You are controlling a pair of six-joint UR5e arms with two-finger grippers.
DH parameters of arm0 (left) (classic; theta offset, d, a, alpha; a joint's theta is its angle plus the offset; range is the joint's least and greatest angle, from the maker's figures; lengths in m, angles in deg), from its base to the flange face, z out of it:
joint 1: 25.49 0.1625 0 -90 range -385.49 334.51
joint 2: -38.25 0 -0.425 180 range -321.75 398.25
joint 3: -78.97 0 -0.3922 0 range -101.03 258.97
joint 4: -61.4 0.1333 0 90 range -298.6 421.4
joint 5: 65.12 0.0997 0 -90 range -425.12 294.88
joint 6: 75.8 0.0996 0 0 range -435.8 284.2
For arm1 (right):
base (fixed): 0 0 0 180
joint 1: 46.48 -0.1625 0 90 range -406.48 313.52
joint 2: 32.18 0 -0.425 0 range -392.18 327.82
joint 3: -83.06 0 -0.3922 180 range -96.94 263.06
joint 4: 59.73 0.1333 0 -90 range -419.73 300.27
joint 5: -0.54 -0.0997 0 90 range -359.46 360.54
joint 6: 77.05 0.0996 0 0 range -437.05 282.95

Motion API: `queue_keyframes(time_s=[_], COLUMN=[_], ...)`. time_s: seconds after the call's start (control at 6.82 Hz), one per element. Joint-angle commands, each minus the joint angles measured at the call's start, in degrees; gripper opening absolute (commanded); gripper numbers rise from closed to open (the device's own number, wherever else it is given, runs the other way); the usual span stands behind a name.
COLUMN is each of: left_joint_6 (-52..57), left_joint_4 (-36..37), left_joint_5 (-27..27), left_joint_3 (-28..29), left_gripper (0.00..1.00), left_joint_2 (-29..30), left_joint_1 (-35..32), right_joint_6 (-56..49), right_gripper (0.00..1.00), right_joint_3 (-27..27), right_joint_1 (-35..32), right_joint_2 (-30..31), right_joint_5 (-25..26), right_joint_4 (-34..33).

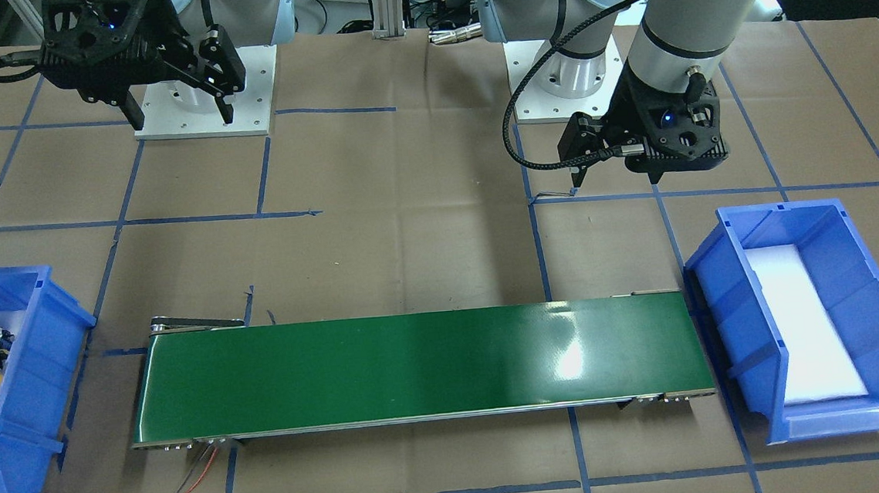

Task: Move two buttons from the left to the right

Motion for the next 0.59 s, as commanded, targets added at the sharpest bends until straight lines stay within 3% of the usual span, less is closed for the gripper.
queue_keyframes(time_s=[0.0,0.44], left_joint_6=[0.00,0.00], left_joint_4=[0.00,0.00], left_joint_5=[0.00,0.00], left_joint_3=[0.00,0.00], left_gripper=[1.00,1.00], left_joint_2=[0.00,0.09], left_joint_1=[0.00,0.00], right_joint_6=[0.26,0.26], right_gripper=[1.00,1.00], right_joint_3=[-0.67,-1.55], right_joint_1=[0.31,0.31], right_joint_2=[-0.16,-1.04], right_joint_5=[-0.29,-0.64], right_joint_4=[0.83,0.65])
